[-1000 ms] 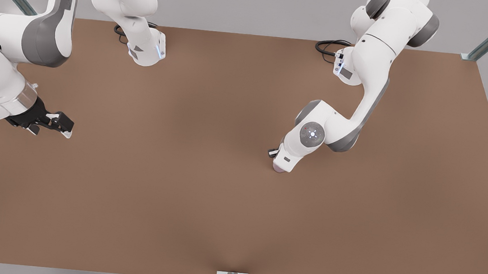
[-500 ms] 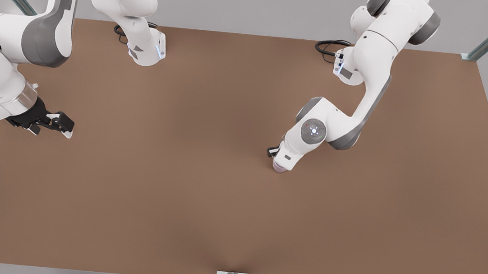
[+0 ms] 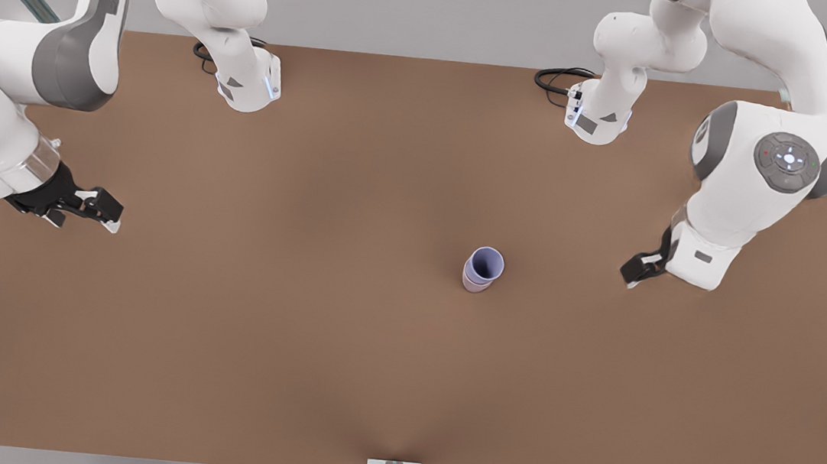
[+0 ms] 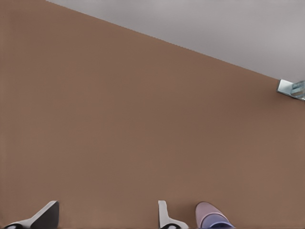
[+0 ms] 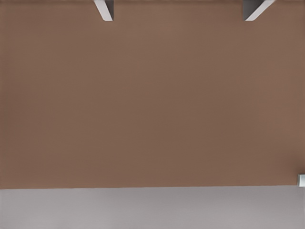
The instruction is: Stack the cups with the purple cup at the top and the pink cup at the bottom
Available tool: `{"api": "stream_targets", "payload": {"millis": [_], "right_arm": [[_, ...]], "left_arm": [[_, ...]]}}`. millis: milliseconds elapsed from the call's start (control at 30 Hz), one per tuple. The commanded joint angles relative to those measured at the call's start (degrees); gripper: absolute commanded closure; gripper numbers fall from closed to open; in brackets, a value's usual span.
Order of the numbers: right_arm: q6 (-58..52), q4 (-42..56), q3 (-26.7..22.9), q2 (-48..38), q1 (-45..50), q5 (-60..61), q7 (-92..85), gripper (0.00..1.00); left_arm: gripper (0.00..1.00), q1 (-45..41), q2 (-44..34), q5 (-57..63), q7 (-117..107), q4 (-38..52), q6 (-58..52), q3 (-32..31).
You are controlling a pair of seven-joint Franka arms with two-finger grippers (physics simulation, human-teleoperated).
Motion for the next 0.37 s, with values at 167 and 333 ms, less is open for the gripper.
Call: {"api": "stream_targets", "payload": {"millis": [167,333], "right_arm": [[0.0,0.0,0.1,-0.1,0.4,0.1,-0.1,0.00],[0.0,0.0,0.1,0.2,0.3,-0.1,-0.1,0.00]], "left_arm": [[0.00,4.4,-1.5,0.3,39.5,-0.3,-3.0,-3.8],[0.00,4.3,-0.9,0.2,39.4,-0.7,-3.5,-3.8]]}}
